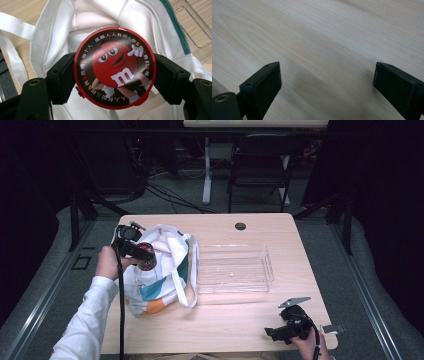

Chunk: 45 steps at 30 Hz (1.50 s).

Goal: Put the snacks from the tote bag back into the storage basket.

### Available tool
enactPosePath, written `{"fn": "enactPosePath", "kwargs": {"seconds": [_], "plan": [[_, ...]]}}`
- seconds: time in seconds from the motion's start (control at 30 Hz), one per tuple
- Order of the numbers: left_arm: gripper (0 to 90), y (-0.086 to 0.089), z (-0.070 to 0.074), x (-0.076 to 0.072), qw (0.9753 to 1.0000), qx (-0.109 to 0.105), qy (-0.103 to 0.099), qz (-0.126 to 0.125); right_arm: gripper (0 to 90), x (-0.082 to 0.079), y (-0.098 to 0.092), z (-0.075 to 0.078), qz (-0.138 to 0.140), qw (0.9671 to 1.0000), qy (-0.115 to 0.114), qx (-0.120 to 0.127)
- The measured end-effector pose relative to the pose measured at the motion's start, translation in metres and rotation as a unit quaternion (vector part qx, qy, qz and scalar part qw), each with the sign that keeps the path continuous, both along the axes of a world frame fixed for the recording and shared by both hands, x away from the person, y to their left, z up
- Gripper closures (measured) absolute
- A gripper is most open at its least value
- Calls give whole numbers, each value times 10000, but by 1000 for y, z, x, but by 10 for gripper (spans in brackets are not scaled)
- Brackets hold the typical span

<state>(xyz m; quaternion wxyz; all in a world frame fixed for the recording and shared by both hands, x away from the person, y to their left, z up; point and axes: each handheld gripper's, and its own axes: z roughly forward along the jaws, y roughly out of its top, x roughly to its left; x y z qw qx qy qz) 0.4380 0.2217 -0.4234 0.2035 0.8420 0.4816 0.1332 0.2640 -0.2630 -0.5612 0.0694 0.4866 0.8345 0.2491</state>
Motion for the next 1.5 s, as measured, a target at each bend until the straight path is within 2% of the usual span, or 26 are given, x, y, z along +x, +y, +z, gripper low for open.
{"fn": "enactPosePath", "kwargs": {"seconds": [0.2,0.6,0.7,0.73,0.83,1.0,1.03,1.1,1.2,1.23,1.43,1.5], "plan": [[259,-5,10,0,9999,42,-1,-93,74,0,0,0,25,10000,-12,-14],[259,-20,30,1,9996,-13,-104,-275,74,-1,-1,0,16,10000,-22,-34],[259,-24,33,1,9994,33,-111,-323,74,-2,0,-2,-82,9998,-78,142],[259,-26,34,2,9994,19,-122,-331,74,-1,-1,0,21,10000,-2,26],[259,-30,38,2,9992,26,-138,-369,74,-1,-1,0,19,10000,3,25],[259,-36,42,2,9989,24,-155,-448,75,-2,-2,0,2,10000,-11,-18],[260,-38,42,2,9987,26,-170,-478,74,-3,-2,-1,-57,10000,-44,67],[259,-41,44,3,9985,21,-172,-529,74,-4,-4,0,-10,10000,8,-39],[259,-46,47,3,9981,-27,-207,-586,75,-6,-4,-1,-81,9999,-23,59],[259,-48,48,4,9978,-30,-222,-616,74,-6,-5,0,-54,10000,-11,-41],[259,-62,49,5,9967,-79,-257,-767,75,-10,-8,-1,-165,9998,-44,32],[259,-66,48,5,9963,-100,-258,-815,74,-10,-9,0,-129,9999,-8,-34]]}}
